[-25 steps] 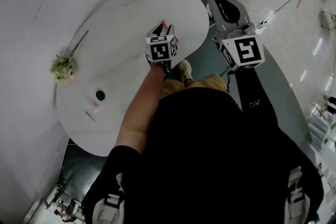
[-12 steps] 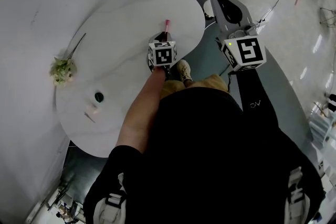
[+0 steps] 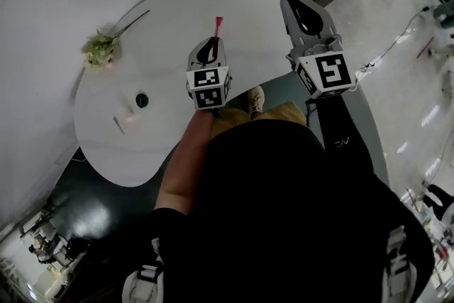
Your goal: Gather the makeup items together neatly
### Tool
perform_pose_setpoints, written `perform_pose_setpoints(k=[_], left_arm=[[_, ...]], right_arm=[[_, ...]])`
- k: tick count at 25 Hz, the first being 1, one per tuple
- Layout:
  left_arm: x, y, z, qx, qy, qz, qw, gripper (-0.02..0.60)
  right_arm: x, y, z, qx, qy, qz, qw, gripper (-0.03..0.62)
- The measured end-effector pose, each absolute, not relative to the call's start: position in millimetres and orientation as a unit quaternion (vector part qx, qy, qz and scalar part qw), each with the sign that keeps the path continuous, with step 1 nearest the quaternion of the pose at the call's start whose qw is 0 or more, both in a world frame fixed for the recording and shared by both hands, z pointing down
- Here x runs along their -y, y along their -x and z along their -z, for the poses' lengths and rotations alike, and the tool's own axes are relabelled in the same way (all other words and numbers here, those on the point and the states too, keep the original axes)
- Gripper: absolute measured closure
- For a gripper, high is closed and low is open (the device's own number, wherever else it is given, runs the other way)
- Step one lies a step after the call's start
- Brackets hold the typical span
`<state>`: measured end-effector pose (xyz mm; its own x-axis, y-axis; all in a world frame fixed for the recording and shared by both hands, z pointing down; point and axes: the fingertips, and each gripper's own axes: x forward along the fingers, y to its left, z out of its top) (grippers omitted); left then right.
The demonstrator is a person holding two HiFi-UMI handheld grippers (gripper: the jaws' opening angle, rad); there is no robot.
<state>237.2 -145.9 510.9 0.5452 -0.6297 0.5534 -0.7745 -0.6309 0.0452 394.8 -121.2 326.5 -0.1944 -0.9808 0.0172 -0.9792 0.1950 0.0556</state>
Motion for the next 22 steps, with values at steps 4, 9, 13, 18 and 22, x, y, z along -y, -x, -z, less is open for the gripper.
perform_pose_setpoints(k=[4,9,13,18,22], left_arm=[[150.1,-172.1,-463.6,0.471,-0.847,-0.205,0.135,0.54],[149.3,-76.4,-421.1,0.565,-0.799,-0.164,0.126,0.54],[140.8,-20.9,-411.5,0.605,-0.771,-0.157,0.125,0.54],[135.8,25.9,-397.5,0.638,-0.746,-0.136,0.131,0.54],[140.2,41.0,-417.2,0.648,-0.734,-0.148,0.141,0.54]], right_arm=[[145.4,-335.3,-321.0,0.814,-0.58,0.013,0.012,0.589],[179.7,-231.8,-321.1,0.874,-0.485,0.007,-0.003,0.588],[187.6,-163.6,-316.7,0.899,-0.437,0.005,-0.013,0.589],[192.9,-101.9,-319.8,0.92,-0.391,-0.001,-0.01,0.589],[194.1,-78.4,-329.4,0.926,-0.377,-0.012,0.0,0.588]])
